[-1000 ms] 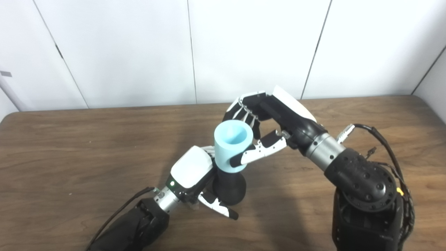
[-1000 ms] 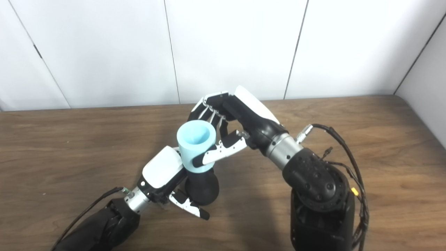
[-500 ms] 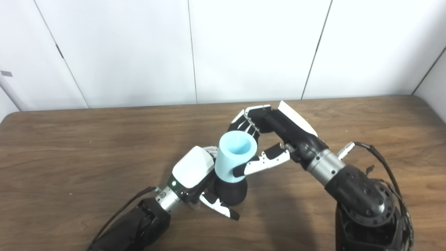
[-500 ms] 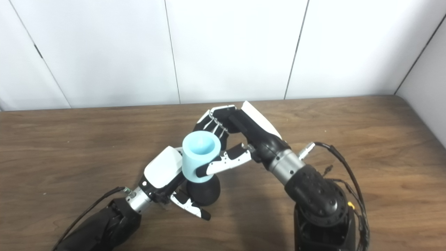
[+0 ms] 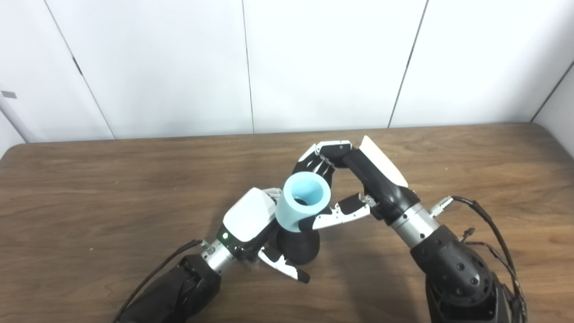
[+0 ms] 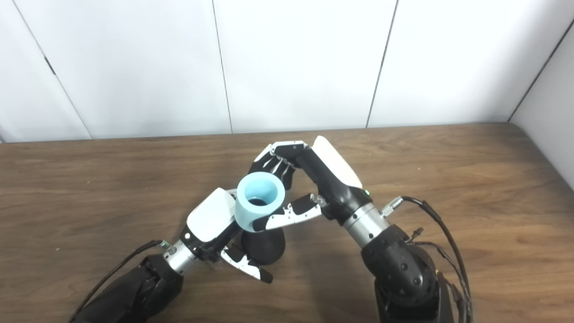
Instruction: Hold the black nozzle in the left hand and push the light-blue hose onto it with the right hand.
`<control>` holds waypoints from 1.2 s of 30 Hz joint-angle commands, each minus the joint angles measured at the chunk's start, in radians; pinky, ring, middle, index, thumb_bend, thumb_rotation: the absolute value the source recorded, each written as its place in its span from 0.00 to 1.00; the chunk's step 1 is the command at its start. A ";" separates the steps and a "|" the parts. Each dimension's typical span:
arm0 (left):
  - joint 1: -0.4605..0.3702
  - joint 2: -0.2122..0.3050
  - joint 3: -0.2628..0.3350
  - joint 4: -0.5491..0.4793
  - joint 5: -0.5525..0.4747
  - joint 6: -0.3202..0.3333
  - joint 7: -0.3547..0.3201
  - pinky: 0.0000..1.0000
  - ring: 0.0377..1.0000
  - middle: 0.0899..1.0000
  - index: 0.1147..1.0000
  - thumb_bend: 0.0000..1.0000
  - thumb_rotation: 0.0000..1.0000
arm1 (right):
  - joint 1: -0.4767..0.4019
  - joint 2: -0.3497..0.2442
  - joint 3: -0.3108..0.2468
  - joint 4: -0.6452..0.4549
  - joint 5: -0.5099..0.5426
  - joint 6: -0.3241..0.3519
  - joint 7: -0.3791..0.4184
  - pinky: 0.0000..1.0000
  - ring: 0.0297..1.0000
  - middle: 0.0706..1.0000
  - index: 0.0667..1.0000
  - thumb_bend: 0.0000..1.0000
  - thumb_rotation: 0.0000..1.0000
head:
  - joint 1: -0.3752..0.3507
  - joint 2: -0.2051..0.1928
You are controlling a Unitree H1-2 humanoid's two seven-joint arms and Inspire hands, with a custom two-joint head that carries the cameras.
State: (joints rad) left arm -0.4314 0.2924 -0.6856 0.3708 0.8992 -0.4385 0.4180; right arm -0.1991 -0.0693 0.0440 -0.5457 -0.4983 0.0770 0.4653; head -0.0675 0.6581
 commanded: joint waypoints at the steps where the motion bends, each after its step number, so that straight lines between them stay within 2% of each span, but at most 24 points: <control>1: 0.311 -0.123 -0.117 0.162 -0.063 -0.031 0.065 0.60 0.43 0.42 0.45 0.50 0.00 | -0.053 -0.029 0.014 -0.001 -0.024 -0.181 -0.129 0.31 0.39 0.43 0.48 0.52 0.00 | 0.000 0.000; 6: 0.311 -0.124 -0.115 0.165 -0.060 -0.031 0.064 0.60 0.43 0.42 0.45 0.50 0.00 | -0.063 -0.048 0.028 0.005 -0.040 -0.213 -0.148 0.31 0.39 0.42 0.48 0.52 0.00 | -0.001 -0.001; 9: 0.310 -0.125 -0.116 0.166 -0.057 -0.031 0.067 0.59 0.43 0.42 0.45 0.50 0.00 | -0.066 -0.055 0.035 -0.010 -0.035 -0.173 -0.124 0.30 0.39 0.43 0.47 0.52 0.00 | -0.002 0.000; 18: 0.304 -0.128 -0.118 0.173 -0.062 -0.031 0.064 0.59 0.43 0.42 0.45 0.50 0.00 | -0.111 -0.072 0.073 -0.122 -0.070 0.021 0.009 0.28 0.37 0.44 0.50 0.51 0.00 | -0.010 -0.002; 25: 0.300 -0.133 -0.118 0.186 -0.058 -0.031 0.070 0.59 0.42 0.42 0.45 0.50 0.00 | -0.190 -0.062 0.079 -0.201 -0.118 0.297 0.140 0.28 0.38 0.44 0.48 0.52 0.00 | -0.013 -0.005; 27: 0.300 -0.133 -0.116 0.185 -0.062 -0.031 0.061 0.60 0.43 0.42 0.45 0.50 0.00 | -0.207 -0.063 0.079 -0.208 -0.123 0.355 0.164 0.27 0.38 0.44 0.49 0.52 0.00 | -0.014 -0.006; 30: 0.300 -0.134 -0.120 0.186 -0.065 -0.031 0.067 0.60 0.43 0.42 0.45 0.50 0.00 | -0.226 -0.064 0.072 -0.205 -0.128 0.390 0.195 0.26 0.37 0.43 0.50 0.51 0.00 | -0.014 -0.007; 36: 0.303 -0.134 -0.116 0.183 -0.057 -0.031 0.064 0.59 0.43 0.42 0.45 0.50 0.00 | -0.231 -0.058 0.063 -0.197 -0.144 0.392 0.223 0.27 0.38 0.44 0.50 0.51 0.00 | -0.014 -0.007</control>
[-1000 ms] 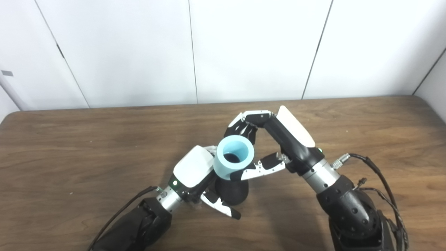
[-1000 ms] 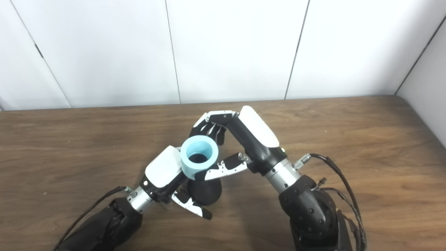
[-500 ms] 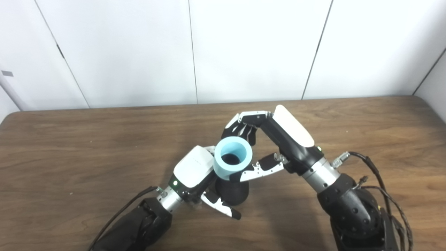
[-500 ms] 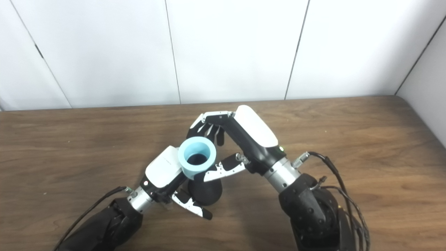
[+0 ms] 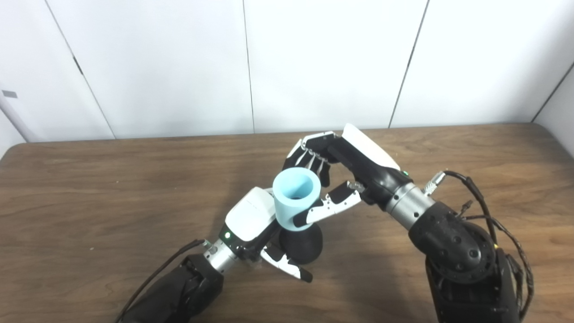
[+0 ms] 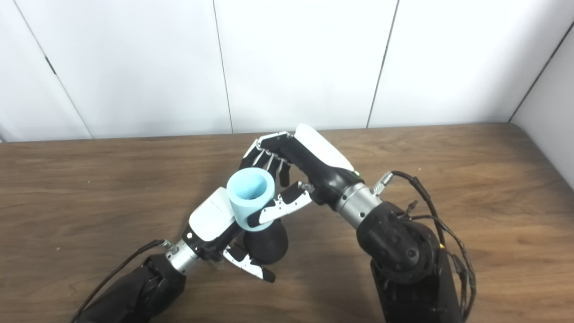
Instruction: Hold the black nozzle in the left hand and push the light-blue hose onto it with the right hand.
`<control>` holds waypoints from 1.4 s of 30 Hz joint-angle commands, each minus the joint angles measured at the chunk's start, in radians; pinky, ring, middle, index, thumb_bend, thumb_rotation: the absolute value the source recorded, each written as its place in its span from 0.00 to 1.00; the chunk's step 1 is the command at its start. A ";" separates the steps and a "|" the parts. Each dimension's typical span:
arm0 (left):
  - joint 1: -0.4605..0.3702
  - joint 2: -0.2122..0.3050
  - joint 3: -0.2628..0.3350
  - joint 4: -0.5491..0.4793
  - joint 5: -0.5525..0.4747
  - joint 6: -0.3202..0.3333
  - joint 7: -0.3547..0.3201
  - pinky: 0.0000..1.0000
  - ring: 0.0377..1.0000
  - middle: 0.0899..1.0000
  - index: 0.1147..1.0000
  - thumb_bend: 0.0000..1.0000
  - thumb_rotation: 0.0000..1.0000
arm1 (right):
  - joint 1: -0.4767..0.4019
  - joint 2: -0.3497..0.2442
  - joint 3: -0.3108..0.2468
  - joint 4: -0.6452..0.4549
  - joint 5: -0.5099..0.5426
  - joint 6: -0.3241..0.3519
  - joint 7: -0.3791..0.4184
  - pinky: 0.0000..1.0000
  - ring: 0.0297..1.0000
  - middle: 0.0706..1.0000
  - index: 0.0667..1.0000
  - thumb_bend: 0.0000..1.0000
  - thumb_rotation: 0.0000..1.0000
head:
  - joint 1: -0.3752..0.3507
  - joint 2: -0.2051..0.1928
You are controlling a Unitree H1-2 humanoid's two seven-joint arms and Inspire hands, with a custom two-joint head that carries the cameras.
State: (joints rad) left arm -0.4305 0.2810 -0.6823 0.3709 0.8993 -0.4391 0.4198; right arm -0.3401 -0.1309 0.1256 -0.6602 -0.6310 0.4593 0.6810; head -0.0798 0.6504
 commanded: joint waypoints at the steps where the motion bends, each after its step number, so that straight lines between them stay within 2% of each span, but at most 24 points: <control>1: 0.303 -0.123 -0.117 0.181 -0.057 -0.031 0.060 0.60 0.43 0.42 0.45 0.50 0.00 | -0.089 0.005 -0.020 -0.082 -0.011 0.010 0.007 0.26 0.37 0.44 0.50 0.51 0.00 | -0.001 0.001; 13: 0.305 -0.119 -0.117 0.176 -0.057 -0.031 0.062 0.60 0.42 0.41 0.45 0.50 0.00 | -0.067 -0.006 -0.007 -0.090 -0.003 0.004 -0.004 0.27 0.38 0.44 0.49 0.51 0.00 | 0.001 0.003; 16: 0.303 -0.118 -0.118 0.178 -0.060 -0.031 0.059 0.60 0.43 0.42 0.45 0.50 0.00 | -0.051 -0.019 -0.004 -0.087 0.027 -0.040 -0.031 0.26 0.37 0.44 0.50 0.51 0.00 | 0.001 0.003; 22: 0.307 -0.116 -0.115 0.170 -0.059 -0.031 0.055 0.60 0.43 0.41 0.45 0.50 0.00 | -0.004 -0.042 0.008 -0.058 0.030 -0.180 -0.112 0.28 0.38 0.43 0.48 0.52 0.00 | 0.004 0.004; 25: 0.309 -0.116 -0.114 0.168 -0.055 -0.031 0.055 0.60 0.43 0.42 0.45 0.50 0.00 | 0.013 -0.048 0.012 -0.041 0.031 -0.216 -0.141 0.29 0.38 0.43 0.48 0.52 0.00 | 0.004 0.006; 37: 0.314 -0.114 -0.112 0.158 -0.057 -0.031 0.052 0.60 0.43 0.42 0.45 0.50 0.00 | 0.045 -0.070 0.028 0.023 0.036 -0.259 -0.202 0.29 0.38 0.43 0.48 0.52 0.00 | 0.006 0.009; 42: 0.317 -0.112 -0.110 0.153 -0.057 -0.031 0.050 0.60 0.43 0.42 0.45 0.50 0.00 | 0.054 -0.076 0.035 0.035 0.015 -0.264 -0.220 0.32 0.39 0.42 0.48 0.52 0.00 | 0.006 0.009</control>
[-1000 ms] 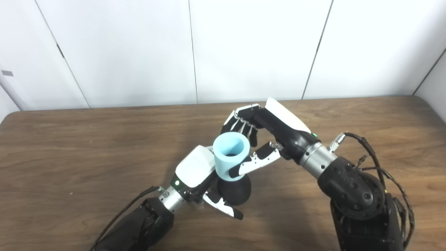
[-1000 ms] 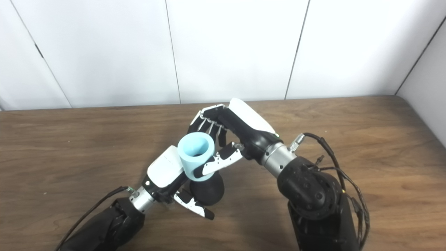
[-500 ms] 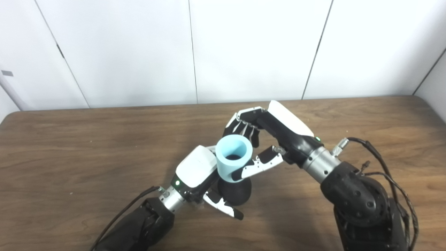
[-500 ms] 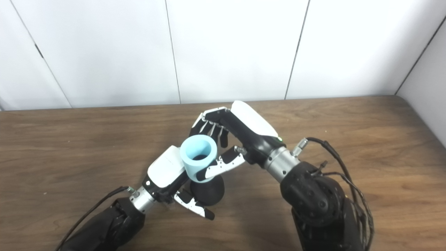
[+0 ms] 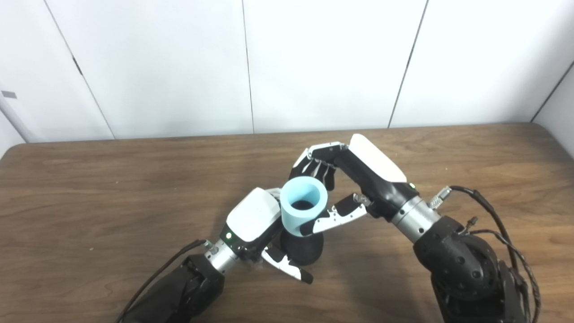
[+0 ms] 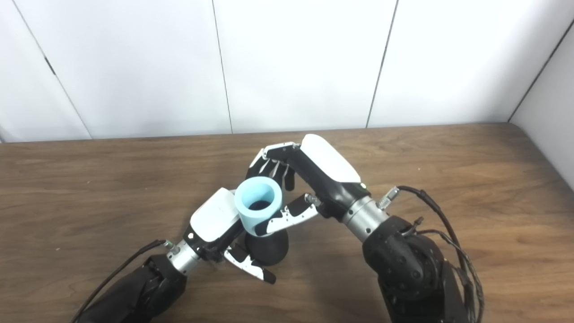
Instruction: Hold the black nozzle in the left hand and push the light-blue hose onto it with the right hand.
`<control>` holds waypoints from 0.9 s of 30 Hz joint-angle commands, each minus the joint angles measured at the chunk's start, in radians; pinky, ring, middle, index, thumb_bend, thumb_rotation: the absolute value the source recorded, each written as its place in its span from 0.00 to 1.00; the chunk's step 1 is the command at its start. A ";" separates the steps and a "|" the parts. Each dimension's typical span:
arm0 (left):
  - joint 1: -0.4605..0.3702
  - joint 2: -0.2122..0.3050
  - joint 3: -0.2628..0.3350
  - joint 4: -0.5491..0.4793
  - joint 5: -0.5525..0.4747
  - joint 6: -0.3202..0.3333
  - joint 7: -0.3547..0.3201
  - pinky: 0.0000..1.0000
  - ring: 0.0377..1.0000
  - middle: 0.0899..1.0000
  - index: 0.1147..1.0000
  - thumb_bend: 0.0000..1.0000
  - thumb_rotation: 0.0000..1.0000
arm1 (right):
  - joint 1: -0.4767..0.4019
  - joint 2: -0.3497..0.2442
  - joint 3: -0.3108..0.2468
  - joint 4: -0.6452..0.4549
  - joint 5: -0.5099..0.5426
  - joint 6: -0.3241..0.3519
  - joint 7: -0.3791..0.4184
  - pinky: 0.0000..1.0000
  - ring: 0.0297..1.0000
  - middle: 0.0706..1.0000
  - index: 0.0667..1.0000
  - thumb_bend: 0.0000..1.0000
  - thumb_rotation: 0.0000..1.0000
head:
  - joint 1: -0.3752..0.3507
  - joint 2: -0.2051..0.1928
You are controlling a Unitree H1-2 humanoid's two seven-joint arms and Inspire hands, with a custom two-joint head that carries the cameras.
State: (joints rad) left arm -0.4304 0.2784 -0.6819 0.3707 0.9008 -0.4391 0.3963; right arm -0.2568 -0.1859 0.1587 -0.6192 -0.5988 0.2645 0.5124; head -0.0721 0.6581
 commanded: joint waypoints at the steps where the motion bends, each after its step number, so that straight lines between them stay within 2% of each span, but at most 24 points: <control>1: 0.317 -0.109 -0.110 0.152 -0.058 -0.031 0.073 0.59 0.42 0.42 0.45 0.50 0.00 | -0.026 -0.020 0.005 -0.007 -0.026 -0.062 -0.051 0.34 0.39 0.42 0.48 0.52 0.00 | -0.001 0.001; 7: 0.321 -0.109 -0.108 0.150 -0.057 -0.031 0.075 0.59 0.42 0.42 0.46 0.50 0.00 | -0.016 -0.020 0.011 -0.005 -0.040 -0.041 -0.053 0.38 0.41 0.41 0.47 0.52 0.00 | 0.000 0.002; 10: 0.318 -0.108 -0.114 0.154 -0.056 -0.031 0.083 0.59 0.42 0.42 0.46 0.50 0.00 | -0.018 -0.026 0.015 -0.011 -0.052 -0.014 -0.029 0.40 0.41 0.43 0.48 0.52 0.00 | -0.002 0.002; 11: 0.317 -0.108 -0.115 0.154 -0.056 -0.031 0.084 0.59 0.42 0.42 0.46 0.50 0.00 | -0.020 -0.028 0.017 -0.015 -0.057 -0.001 -0.017 0.41 0.45 0.47 0.47 0.52 0.07 | -0.002 0.002; 12: 0.317 -0.108 -0.114 0.155 -0.055 -0.031 0.083 0.59 0.42 0.42 0.46 0.50 0.00 | -0.022 -0.029 0.018 -0.018 -0.061 0.007 -0.010 0.43 0.49 0.52 0.52 0.76 0.09 | -0.002 0.002; 13: 0.318 -0.109 -0.113 0.156 -0.055 -0.031 0.083 0.59 0.42 0.42 0.46 0.50 0.00 | -0.024 -0.030 0.019 -0.020 -0.066 0.011 -0.007 0.44 0.51 0.55 0.55 0.88 0.12 | 0.000 0.002; 15: 0.317 -0.109 -0.114 0.156 -0.057 -0.031 0.083 0.59 0.42 0.42 0.46 0.50 0.00 | -0.024 -0.025 0.017 -0.023 -0.067 0.017 -0.009 0.48 0.58 0.63 0.64 0.99 0.22 | 0.000 0.002; 16: 0.317 -0.109 -0.114 0.157 -0.058 -0.031 0.083 0.59 0.42 0.42 0.46 0.50 0.00 | -0.024 -0.021 0.016 -0.027 -0.065 0.025 -0.007 0.51 0.62 0.68 0.69 1.00 0.25 | 0.000 0.002; 17: 0.316 -0.110 -0.113 0.158 -0.059 -0.031 0.081 0.59 0.42 0.42 0.46 0.50 0.00 | -0.024 -0.020 0.015 -0.028 -0.060 0.034 -0.002 0.52 0.63 0.68 0.70 1.00 0.25 | -0.002 0.000; 21: 0.314 -0.111 -0.113 0.161 -0.056 -0.031 0.079 0.60 0.42 0.41 0.45 0.50 0.00 | -0.026 -0.014 0.004 -0.037 -0.026 0.079 0.021 0.67 0.79 0.85 0.90 1.00 0.34 | -0.001 0.000; 23: 0.315 -0.112 -0.111 0.160 -0.053 -0.031 0.078 0.60 0.42 0.41 0.45 0.50 0.00 | -0.028 -0.015 0.003 -0.039 -0.018 0.087 0.023 0.70 0.82 0.88 0.93 1.00 0.35 | -0.001 0.000; 27: 0.316 -0.114 -0.107 0.161 -0.050 -0.030 0.075 0.60 0.43 0.41 0.45 0.50 0.00 | -0.030 -0.022 0.006 -0.040 -0.013 0.103 0.030 0.71 0.83 0.89 0.94 1.00 0.35 | -0.001 -0.001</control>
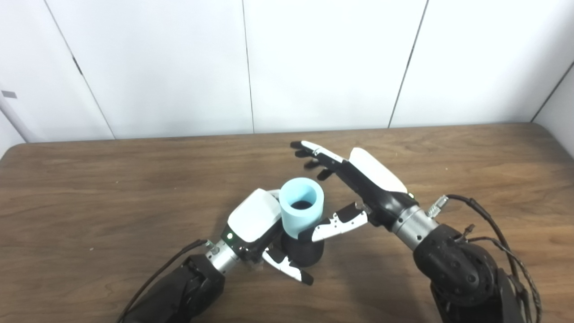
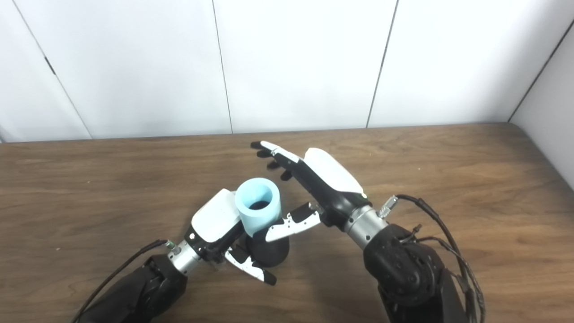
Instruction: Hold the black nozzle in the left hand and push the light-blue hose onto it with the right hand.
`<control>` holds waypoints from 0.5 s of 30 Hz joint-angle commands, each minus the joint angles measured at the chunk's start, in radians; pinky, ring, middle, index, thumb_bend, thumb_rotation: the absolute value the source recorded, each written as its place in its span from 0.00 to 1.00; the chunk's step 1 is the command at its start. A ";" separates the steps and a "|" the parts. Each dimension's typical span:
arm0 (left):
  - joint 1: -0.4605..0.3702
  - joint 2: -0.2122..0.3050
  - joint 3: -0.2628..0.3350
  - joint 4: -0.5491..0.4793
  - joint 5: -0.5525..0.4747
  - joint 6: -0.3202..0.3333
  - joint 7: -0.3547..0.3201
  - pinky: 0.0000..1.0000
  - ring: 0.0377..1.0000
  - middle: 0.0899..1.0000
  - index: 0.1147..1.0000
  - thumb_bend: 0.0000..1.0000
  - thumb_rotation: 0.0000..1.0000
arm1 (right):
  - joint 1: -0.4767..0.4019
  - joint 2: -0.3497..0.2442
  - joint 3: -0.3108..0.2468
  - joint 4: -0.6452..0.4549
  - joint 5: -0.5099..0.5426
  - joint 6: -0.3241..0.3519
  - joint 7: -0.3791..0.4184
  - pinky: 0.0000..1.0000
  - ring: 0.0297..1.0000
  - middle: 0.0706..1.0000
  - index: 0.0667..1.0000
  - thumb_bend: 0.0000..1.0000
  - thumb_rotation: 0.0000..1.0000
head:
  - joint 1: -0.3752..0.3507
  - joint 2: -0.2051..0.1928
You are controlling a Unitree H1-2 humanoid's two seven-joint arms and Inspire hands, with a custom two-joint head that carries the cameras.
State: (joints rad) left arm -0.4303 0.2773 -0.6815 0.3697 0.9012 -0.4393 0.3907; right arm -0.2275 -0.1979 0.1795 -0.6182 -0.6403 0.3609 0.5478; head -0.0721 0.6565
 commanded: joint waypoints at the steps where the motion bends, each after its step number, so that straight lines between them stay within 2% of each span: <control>1: 0.316 -0.113 -0.107 0.162 -0.049 -0.030 0.080 0.60 0.43 0.41 0.45 0.50 0.00 | -0.060 -0.011 -0.014 -0.042 0.027 0.010 -0.004 0.71 0.82 0.89 0.94 1.00 0.35 | -0.001 0.001; 6: 0.317 -0.113 -0.106 0.161 -0.053 -0.030 0.079 0.60 0.43 0.41 0.45 0.50 0.00 | -0.061 -0.015 -0.005 -0.045 0.022 0.027 -0.002 0.70 0.82 0.89 0.94 1.00 0.34 | -0.002 0.002; 11: 0.315 -0.113 -0.109 0.165 -0.048 -0.030 0.086 0.60 0.42 0.41 0.46 0.50 0.00 | -0.064 -0.030 -0.007 -0.051 0.022 0.062 0.022 0.74 0.86 0.92 0.96 1.00 0.34 | -0.002 0.001; 13: 0.316 -0.115 -0.107 0.166 -0.049 -0.030 0.082 0.60 0.43 0.41 0.46 0.50 0.00 | -0.051 -0.026 -0.023 -0.054 0.037 0.066 0.006 0.76 0.88 0.93 0.97 1.00 0.41 | -0.002 0.001; 15: 0.315 -0.116 -0.106 0.166 -0.051 -0.030 0.079 0.60 0.43 0.41 0.46 0.50 0.00 | -0.036 -0.021 -0.039 -0.053 0.049 0.050 -0.022 0.76 0.89 0.94 0.98 1.00 0.54 | -0.005 0.002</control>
State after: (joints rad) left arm -0.4298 0.2746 -0.6797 0.3697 0.9012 -0.4393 0.3907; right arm -0.2262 -0.2087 0.1776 -0.6183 -0.6308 0.4254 0.5691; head -0.0767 0.6581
